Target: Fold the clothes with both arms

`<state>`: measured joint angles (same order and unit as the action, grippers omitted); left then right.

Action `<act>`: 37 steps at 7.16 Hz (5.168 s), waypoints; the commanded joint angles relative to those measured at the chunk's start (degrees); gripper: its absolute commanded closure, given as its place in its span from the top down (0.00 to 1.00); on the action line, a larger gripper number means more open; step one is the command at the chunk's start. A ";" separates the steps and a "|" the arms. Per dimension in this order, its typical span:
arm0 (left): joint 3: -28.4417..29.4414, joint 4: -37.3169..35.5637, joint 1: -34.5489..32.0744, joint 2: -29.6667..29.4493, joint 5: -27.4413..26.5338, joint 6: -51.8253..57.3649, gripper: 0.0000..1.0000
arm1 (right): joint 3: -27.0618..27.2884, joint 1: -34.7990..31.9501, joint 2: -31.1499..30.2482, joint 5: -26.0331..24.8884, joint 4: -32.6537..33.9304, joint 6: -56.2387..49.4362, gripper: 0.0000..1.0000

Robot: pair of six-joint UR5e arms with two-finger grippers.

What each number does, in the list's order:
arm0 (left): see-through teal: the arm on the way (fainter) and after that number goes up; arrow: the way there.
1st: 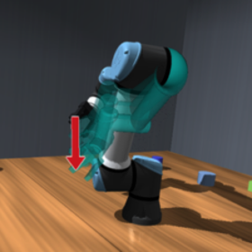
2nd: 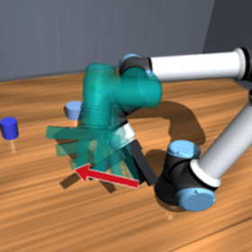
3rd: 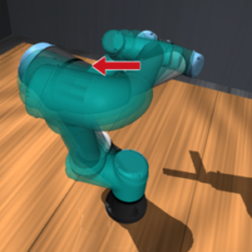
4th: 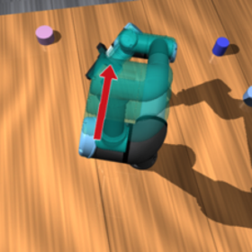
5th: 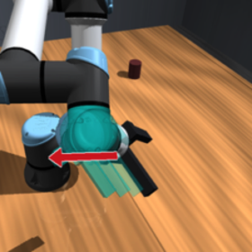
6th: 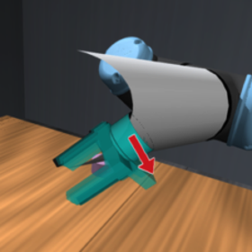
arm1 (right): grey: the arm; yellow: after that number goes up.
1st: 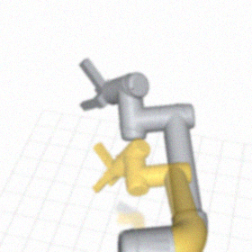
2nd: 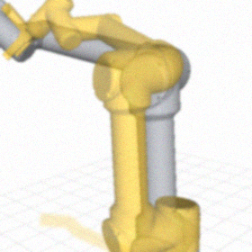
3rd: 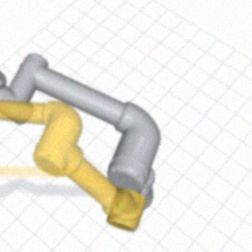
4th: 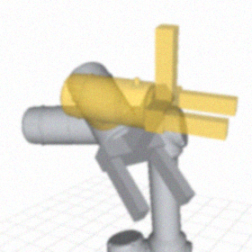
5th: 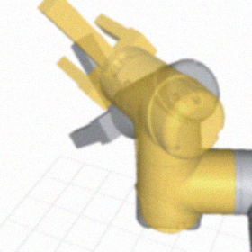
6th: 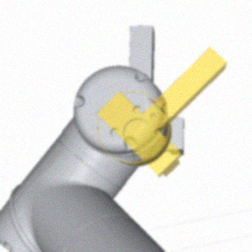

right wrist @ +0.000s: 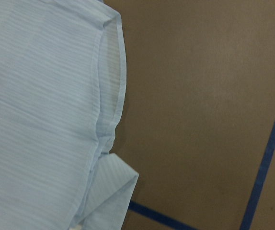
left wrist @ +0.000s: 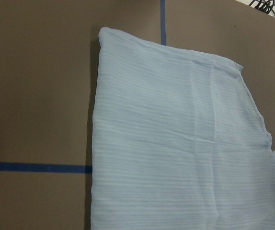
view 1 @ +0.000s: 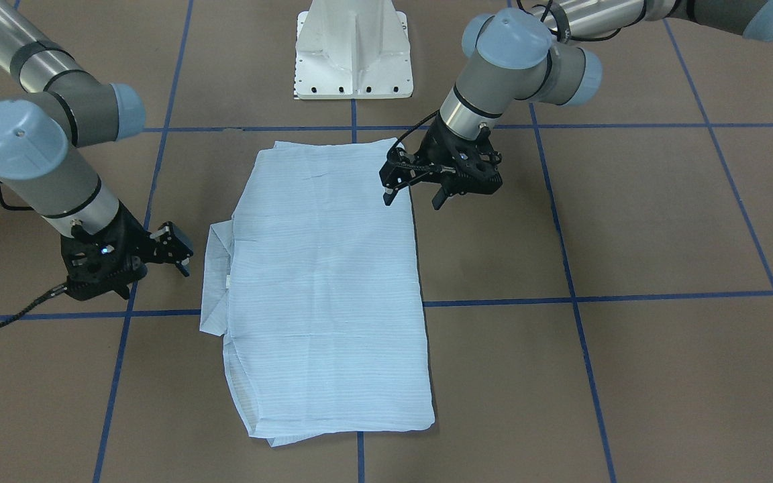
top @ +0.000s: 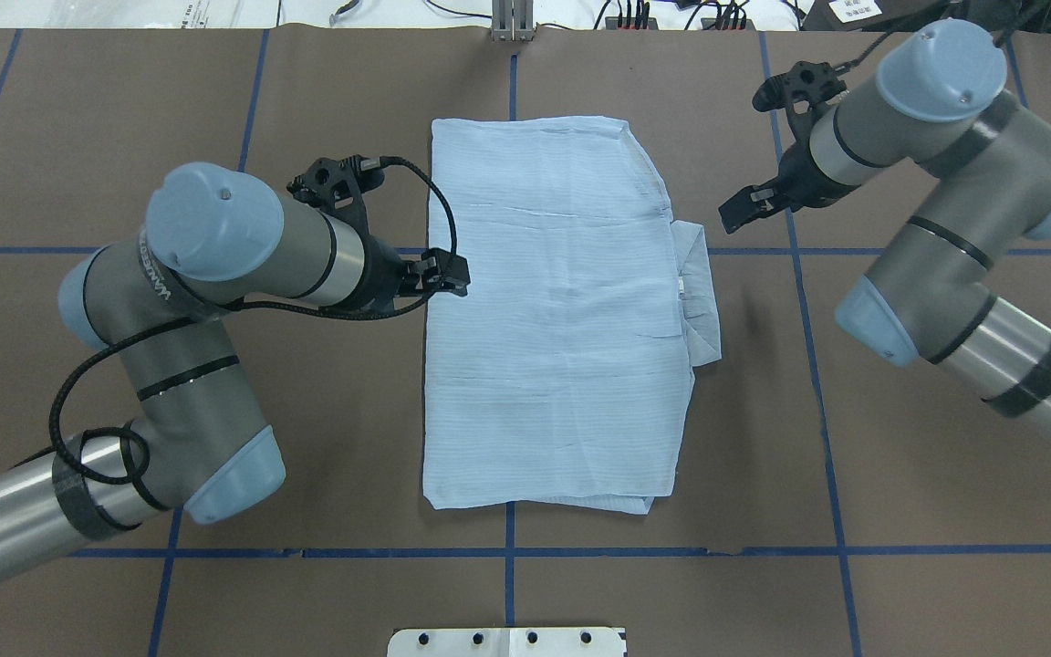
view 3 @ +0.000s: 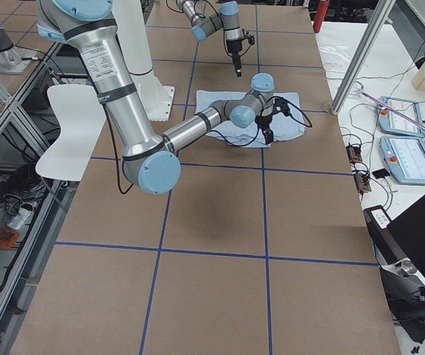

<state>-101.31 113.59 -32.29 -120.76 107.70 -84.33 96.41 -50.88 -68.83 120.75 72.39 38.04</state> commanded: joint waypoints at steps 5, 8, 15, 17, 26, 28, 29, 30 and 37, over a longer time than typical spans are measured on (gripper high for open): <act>-2.76 -8.04 15.33 2.98 -7.50 -16.29 0.97 | 15.21 3.94 -14.05 4.50 -0.58 16.26 1.00; -1.79 -8.12 17.53 2.81 -7.86 -17.53 0.84 | 15.30 4.83 -13.96 3.97 -0.58 17.42 1.00; -0.29 -8.21 16.91 2.46 -9.00 -17.53 0.48 | 15.30 4.83 -13.79 4.06 -0.58 17.42 1.00; -0.47 -8.30 17.00 2.46 -8.91 -17.44 0.20 | 15.30 4.74 -13.88 4.14 -0.58 17.42 1.00; -6.27 -13.57 16.56 2.19 -8.47 -16.74 0.00 | 17.59 27.83 -4.68 -15.26 8.23 61.74 1.00; -6.27 -13.49 16.65 2.11 -8.47 -16.74 0.00 | 17.41 32.14 0.87 -16.59 18.28 69.78 1.00; -6.35 -13.48 16.65 1.93 -8.56 -16.74 0.00 | 17.07 34.95 0.98 -19.73 18.23 71.81 1.00; -6.36 -13.48 16.65 2.02 -8.56 -16.65 0.00 | 16.45 36.28 1.32 -21.68 18.14 72.18 1.00; -6.27 -13.48 16.56 1.75 -8.65 -16.65 0.00 | 10.47 36.38 4.14 -22.49 17.70 71.92 1.00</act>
<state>-107.65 100.11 -15.72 -118.99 99.06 -101.02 107.43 -14.51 -64.96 98.41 90.10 110.05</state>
